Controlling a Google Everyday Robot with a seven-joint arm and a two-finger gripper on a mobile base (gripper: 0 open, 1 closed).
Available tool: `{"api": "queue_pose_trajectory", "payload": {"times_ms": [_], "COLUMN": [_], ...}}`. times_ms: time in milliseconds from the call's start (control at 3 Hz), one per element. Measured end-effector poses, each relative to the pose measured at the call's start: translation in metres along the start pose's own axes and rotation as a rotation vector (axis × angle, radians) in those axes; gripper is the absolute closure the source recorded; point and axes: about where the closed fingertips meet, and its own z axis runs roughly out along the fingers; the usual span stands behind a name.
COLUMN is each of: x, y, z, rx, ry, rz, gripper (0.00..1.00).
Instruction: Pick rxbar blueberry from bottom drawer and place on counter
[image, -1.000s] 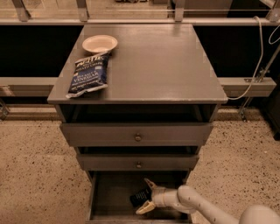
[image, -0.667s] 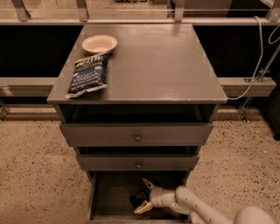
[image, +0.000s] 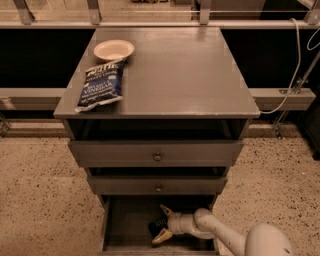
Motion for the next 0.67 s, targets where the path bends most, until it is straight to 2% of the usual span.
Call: {"api": "queue_pose_trajectory", "payload": {"times_ms": [333, 667], "x": [0.019, 0.035], "y": [-0.001, 0.003], "z": [0.001, -0.006], "rx": [0.004, -0.011], "ry": [-0.002, 0.014], "rz": [0.041, 0.048], "gripper": [0.0, 0.26]}}
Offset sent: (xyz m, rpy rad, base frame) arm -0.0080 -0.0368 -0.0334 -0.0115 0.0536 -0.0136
